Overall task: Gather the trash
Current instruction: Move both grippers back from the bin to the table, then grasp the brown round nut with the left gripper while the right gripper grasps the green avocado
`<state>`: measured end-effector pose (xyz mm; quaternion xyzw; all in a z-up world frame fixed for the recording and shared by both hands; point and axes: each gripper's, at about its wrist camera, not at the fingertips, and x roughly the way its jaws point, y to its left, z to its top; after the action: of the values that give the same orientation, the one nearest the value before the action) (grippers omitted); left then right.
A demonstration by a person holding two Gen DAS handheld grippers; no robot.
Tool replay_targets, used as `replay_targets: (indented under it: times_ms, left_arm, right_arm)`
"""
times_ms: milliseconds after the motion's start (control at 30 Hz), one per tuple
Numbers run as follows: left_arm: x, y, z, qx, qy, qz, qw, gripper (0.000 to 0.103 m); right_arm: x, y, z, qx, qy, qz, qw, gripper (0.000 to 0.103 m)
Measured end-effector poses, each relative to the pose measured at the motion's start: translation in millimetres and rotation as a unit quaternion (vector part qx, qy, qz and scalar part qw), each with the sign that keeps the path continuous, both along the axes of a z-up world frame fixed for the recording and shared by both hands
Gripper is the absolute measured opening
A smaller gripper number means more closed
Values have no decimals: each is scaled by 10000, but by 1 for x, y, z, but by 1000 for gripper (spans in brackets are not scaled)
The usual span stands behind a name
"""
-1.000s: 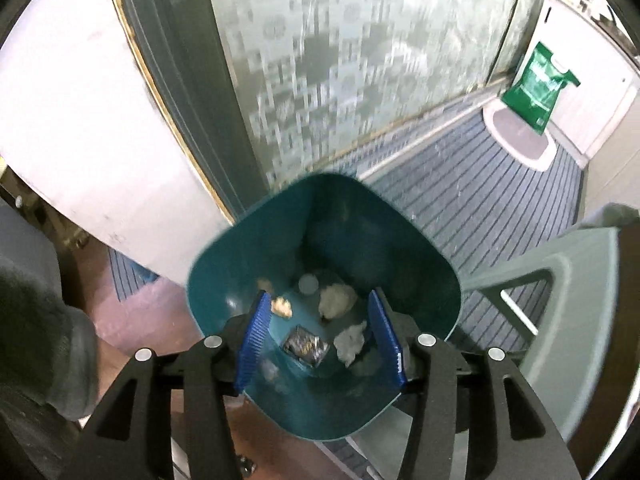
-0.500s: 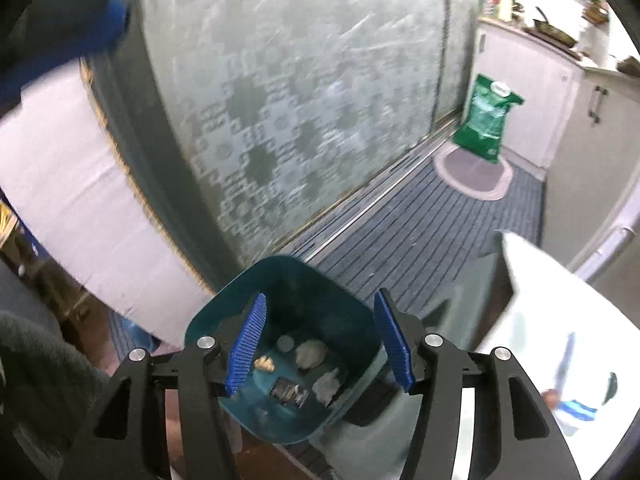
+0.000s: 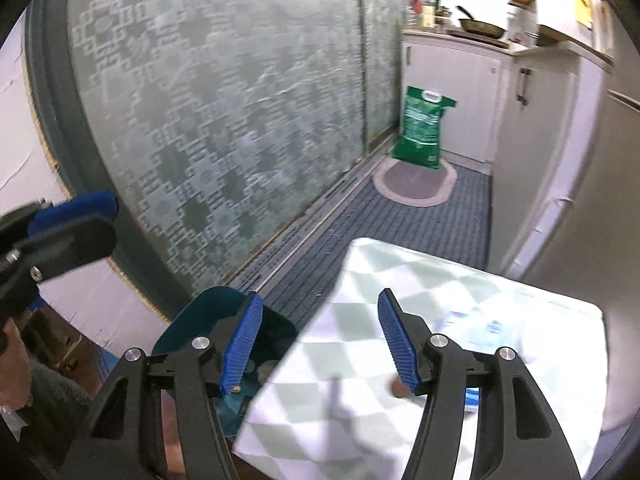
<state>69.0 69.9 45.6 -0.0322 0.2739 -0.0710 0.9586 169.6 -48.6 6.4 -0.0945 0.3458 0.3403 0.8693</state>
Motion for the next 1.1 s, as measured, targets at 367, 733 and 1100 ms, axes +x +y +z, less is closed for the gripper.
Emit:
replay_targets:
  times_ms: [367,733,1100]
  left_arm:
    - [37,-45,-38,253,530,-379,9976,39]
    - [66,-90,-75,396,961,-779,9915,39]
    - [91,-114,-105,582,1334,-812,9860,39]
  right_arm:
    - [21,-68,-3,23,-13,-605,9982,61]
    - [29,-117,-10,42,71,-856,9963,55]
    - [32,-157,-31,-166,303,-963,9948,48]
